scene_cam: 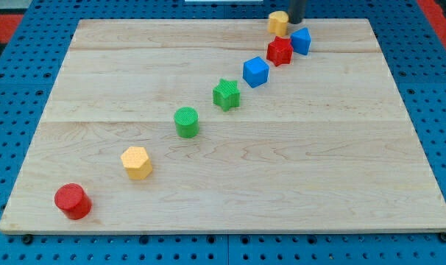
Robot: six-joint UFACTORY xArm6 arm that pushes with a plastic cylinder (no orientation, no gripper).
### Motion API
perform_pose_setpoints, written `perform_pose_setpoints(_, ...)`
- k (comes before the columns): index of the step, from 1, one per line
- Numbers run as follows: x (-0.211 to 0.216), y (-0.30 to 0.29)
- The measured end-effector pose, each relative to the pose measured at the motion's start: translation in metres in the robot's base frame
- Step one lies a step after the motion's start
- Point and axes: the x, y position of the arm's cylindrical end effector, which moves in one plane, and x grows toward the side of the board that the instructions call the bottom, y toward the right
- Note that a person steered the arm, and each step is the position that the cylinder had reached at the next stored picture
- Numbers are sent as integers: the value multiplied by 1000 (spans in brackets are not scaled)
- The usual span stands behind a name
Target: Move yellow heart towards left and down
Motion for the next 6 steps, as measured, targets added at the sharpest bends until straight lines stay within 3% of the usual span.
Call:
perform_pose_setpoints(2, 0, -8)
perform_pose_setpoints(4, 1, -98)
perform_pose_setpoints(6, 42, -105)
